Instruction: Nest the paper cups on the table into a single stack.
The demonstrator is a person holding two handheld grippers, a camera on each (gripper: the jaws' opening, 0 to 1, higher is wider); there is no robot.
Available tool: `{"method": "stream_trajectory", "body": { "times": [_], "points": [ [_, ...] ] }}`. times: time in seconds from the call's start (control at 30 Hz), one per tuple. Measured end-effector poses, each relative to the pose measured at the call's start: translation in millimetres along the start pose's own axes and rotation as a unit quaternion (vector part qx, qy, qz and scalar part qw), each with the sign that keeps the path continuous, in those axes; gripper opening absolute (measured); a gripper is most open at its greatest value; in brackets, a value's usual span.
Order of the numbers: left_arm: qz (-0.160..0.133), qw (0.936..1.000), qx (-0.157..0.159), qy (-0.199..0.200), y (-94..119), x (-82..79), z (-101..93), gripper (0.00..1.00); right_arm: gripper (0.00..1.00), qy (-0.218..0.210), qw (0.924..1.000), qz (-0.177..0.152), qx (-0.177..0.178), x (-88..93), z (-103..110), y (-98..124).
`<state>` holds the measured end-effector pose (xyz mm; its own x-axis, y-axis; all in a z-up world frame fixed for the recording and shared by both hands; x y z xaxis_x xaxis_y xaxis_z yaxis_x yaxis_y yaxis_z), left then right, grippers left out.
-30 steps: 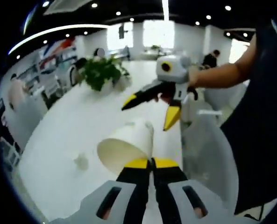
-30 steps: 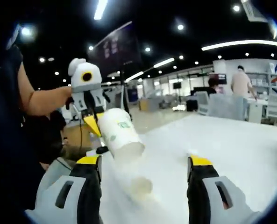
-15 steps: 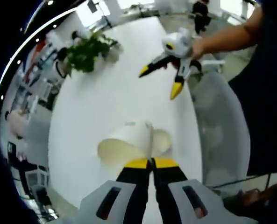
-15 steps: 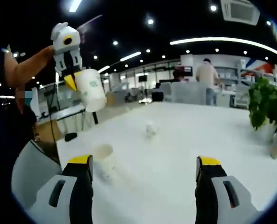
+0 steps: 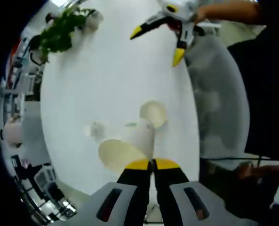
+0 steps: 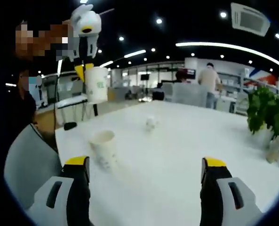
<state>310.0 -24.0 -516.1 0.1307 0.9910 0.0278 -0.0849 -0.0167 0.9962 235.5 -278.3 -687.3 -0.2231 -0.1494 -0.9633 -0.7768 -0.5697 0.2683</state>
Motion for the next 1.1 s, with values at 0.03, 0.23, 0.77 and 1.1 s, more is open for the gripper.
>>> {"method": "stream_trajectory", "body": {
  "times": [0.03, 0.23, 0.77, 1.1],
  "points": [
    [0.0, 1.0, 0.0, 0.0, 0, -1.0, -0.2, 0.0, 1.0, -0.002, 1.0, -0.005, 0.0, -1.3, 0, 1],
    [0.013, 0.9997, -0.004, 0.019, 0, -3.4, 0.9, 0.0, 1.0, -0.003, 0.9998, -0.018, -0.002, -8.3, 0, 2],
    [0.027, 0.9994, -0.003, 0.019, -21, -16.7, -4.2, 0.0, 1.0, -0.001, 0.9998, -0.02, -0.005, -8.8, 1, 4],
    [0.04, 0.999, -0.009, 0.018, -50, -26.8, -1.3, 0.0, 1.0, -0.005, 0.9997, -0.024, -0.005, -10.0, 2, 9]
  ]
}}
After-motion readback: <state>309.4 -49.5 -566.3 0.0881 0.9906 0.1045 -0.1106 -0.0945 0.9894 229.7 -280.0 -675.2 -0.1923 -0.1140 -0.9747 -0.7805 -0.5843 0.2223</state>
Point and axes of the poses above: the point that each gripper's makers call its tool centre point, and the gripper's own axes: y roughly backward along the fingers, z roughly to its left, x roughly out of its underside, the point moved 10 cm from there along y, roughly backward along the fingers, and after that the axes turned 2 degrees about x, right-handed, at the moved point
